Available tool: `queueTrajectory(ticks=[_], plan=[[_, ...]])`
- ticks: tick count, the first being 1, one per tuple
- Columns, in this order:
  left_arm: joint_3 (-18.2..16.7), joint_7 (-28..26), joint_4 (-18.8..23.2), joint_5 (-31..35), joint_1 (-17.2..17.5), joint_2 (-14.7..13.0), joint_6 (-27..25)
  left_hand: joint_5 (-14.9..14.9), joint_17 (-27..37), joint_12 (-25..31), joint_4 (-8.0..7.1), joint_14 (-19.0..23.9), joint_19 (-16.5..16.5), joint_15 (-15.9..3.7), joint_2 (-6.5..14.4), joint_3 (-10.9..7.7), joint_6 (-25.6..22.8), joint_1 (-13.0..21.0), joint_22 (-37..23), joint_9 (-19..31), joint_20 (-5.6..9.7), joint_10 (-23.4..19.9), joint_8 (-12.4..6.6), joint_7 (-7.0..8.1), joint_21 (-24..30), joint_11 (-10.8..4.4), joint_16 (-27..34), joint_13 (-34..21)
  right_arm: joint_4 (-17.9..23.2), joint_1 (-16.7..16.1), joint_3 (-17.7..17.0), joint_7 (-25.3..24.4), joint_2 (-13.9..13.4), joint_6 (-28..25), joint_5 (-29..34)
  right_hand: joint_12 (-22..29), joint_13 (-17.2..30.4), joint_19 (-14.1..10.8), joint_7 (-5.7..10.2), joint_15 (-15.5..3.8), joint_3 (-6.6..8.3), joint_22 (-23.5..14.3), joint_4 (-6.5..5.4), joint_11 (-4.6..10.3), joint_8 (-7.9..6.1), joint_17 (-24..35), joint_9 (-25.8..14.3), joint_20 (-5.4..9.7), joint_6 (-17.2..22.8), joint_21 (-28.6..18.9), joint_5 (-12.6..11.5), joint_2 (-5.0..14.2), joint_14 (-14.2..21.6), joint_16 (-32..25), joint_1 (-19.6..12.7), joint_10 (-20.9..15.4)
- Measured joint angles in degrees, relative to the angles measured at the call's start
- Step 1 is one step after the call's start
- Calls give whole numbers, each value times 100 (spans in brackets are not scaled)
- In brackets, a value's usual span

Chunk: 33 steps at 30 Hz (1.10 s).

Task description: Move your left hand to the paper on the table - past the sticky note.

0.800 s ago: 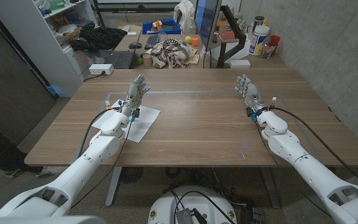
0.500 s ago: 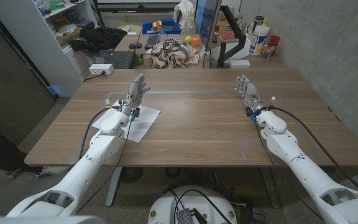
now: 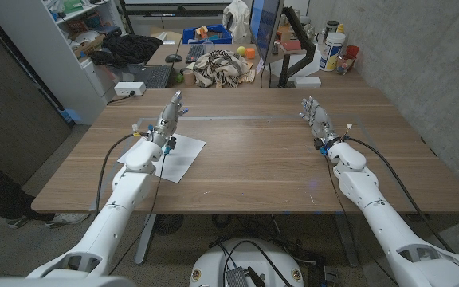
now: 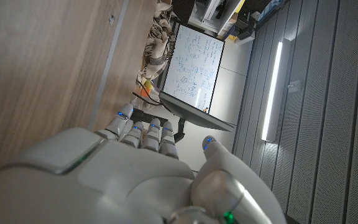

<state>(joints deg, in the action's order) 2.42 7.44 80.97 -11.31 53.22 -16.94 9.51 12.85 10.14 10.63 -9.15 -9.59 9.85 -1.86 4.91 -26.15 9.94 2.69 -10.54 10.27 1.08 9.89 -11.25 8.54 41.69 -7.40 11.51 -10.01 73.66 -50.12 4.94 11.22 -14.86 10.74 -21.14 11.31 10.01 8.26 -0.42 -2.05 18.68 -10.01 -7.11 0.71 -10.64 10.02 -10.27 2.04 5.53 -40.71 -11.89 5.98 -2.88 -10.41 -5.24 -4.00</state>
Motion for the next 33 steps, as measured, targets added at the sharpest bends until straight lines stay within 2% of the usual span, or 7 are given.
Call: queueTrajectory(ticks=[7,11,13,21,33], plan=[[-221,-59,207,528,103,138,-41,30,14,0,47,0,9,0,38,2,-12,68,0,0,-171,20,0,131,-38,-19,0,-28,-16,-10,-231,157,206,-60,238,0,0,0,0,0,0,0,0,0,0,0,0,0,0,0,0,0,0,0,0,0],[-300,-59,305,528,151,181,-41,30,14,0,47,0,-17,0,35,2,19,94,0,0,-207,-2,0,162,-38,-41,0,-28,-16,-10,-231,221,206,-80,332,0,-1,0,0,0,0,1,0,0,0,-1,0,0,0,0,0,0,0,0,0,0],[-340,-83,358,879,176,193,-71,30,14,0,47,0,11,0,46,2,19,105,1,0,-235,-2,0,162,-60,-41,0,-28,-23,-16,-368,254,330,-90,380,0,-1,0,0,0,0,0,0,0,0,-1,1,0,0,0,0,0,0,0,0,0],[-446,-92,513,1209,236,193,-73,29,14,0,71,0,11,0,68,-23,-3,128,1,-1,-234,-2,0,245,-82,-40,-1,-28,-30,-19,-487,348,432,-118,515,0,-1,0,0,0,0,1,0,0,0,-1,1,0,0,24,0,0,0,0,0,1],[-548,44,752,1638,315,20,-81,29,13,0,94,1,-19,0,68,1,-11,173,1,-1,-263,-23,0,315,-103,-60,-1,-27,-56,-23,-612,435,537,-139,641,0,-1,0,0,0,0,1,0,0,0,-1,1,0,0,46,0,0,1,0,0,1]])
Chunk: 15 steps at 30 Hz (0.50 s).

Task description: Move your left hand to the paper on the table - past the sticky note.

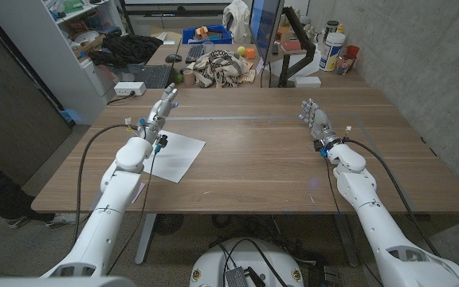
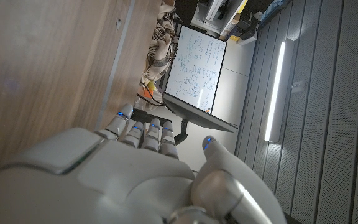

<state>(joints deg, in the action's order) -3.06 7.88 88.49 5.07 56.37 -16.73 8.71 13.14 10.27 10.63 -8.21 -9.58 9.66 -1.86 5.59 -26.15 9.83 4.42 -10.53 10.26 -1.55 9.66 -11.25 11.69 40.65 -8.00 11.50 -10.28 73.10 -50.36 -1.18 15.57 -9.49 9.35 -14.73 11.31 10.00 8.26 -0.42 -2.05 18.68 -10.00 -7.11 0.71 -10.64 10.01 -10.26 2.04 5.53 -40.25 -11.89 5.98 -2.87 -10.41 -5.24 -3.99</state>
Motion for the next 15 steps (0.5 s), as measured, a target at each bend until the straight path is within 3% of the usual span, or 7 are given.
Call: queueTrajectory(ticks=[15], plan=[[-135,162,352,360,139,-276,4,0,0,0,24,0,0,0,0,-24,31,0,0,0,0,31,0,30,0,-31,0,1,-47,15,-66,83,55,-9,77,0,0,0,0,0,-26,0,-26,0,0,0,0,0,0,22,0,0,0,0,0,0]])
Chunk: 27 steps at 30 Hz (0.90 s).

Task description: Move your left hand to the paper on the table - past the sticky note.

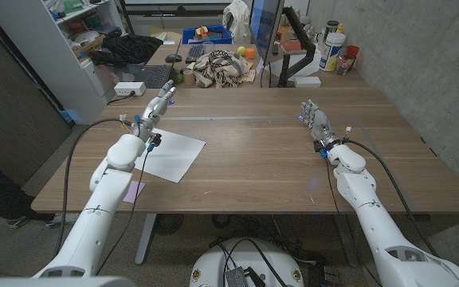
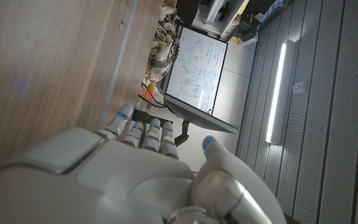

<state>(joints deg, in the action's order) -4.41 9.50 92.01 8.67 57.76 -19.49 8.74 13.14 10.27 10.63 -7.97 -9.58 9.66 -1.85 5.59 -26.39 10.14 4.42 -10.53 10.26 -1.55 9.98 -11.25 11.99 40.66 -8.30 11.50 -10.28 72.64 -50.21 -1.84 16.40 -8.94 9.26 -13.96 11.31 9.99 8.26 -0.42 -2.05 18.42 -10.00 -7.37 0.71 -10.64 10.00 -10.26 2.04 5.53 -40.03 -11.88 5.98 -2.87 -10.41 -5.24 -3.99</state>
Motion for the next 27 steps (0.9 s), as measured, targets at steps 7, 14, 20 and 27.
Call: queueTrajectory(ticks=[7,14,20,27], plan=[[-47,55,125,167,57,-130,59,0,0,0,0,0,0,0,0,0,0,0,0,28,0,0,0,0,0,0,0,0,-25,14,-16,23,19,8,21,0,0,0,0,0,0,0,0,0,0,0,0,0,0,0,0,0,0,0,0,0],[-89,73,201,310,115,-230,137,0,0,0,0,0,0,0,0,0,-24,0,0,29,0,-13,0,23,0,-12,0,0,-30,15,-26,35,31,17,38,0,0,0,0,0,0,0,0,0,0,0,0,0,0,22,0,0,0,0,0,0],[-132,74,277,452,176,-315,215,0,-1,0,0,0,0,0,-24,0,-32,24,0,29,0,-32,0,31,-41,-31,0,1,-30,16,-29,41,39,20,55,0,0,-21,0,0,0,0,0,0,0,-1,0,-21,0,22,0,0,0,0,0,0],[-177,66,396,634,261,-423,309,22,-1,0,24,0,0,0,-30,24,-32,30,0,28,1,-33,0,31,-41,-30,-34,0,-31,17,-31,48,46,25,64,0,0,-21,0,0,0,1,0,0,0,-1,0,-21,0,22,0,0,0,0,0,0]])
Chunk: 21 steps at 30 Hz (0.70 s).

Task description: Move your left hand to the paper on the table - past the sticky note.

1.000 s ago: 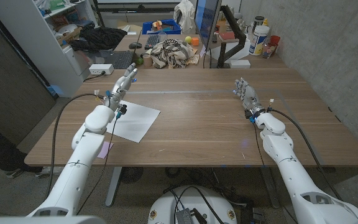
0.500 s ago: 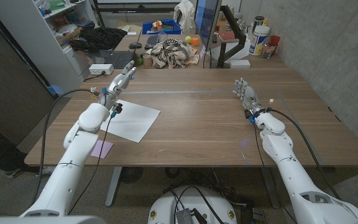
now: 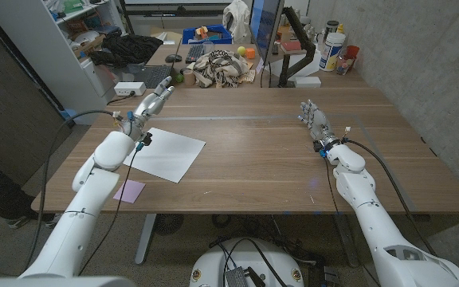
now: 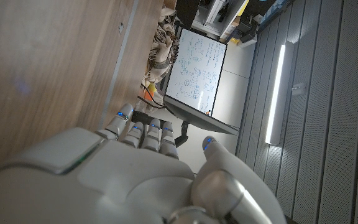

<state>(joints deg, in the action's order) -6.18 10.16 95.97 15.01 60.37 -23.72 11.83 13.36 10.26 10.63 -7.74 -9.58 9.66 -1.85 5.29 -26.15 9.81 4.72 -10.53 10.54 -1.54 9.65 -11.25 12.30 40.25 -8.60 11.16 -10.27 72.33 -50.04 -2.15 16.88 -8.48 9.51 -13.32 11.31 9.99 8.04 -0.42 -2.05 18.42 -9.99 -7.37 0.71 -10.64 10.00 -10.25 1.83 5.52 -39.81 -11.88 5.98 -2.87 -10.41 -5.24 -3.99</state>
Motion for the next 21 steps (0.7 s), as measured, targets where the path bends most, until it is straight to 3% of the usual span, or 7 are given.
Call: queueTrajectory(ticks=[21], plan=[[-96,-173,316,727,263,-294,286,0,0,0,0,0,0,0,0,0,0,0,0,-1,0,32,0,-1,-22,-30,1,0,-22,9,14,8,19,13,34,0,0,-22,0,0,-23,0,-23,0,0,-13,0,22,0,44,-22,0,0,0,0,0]])
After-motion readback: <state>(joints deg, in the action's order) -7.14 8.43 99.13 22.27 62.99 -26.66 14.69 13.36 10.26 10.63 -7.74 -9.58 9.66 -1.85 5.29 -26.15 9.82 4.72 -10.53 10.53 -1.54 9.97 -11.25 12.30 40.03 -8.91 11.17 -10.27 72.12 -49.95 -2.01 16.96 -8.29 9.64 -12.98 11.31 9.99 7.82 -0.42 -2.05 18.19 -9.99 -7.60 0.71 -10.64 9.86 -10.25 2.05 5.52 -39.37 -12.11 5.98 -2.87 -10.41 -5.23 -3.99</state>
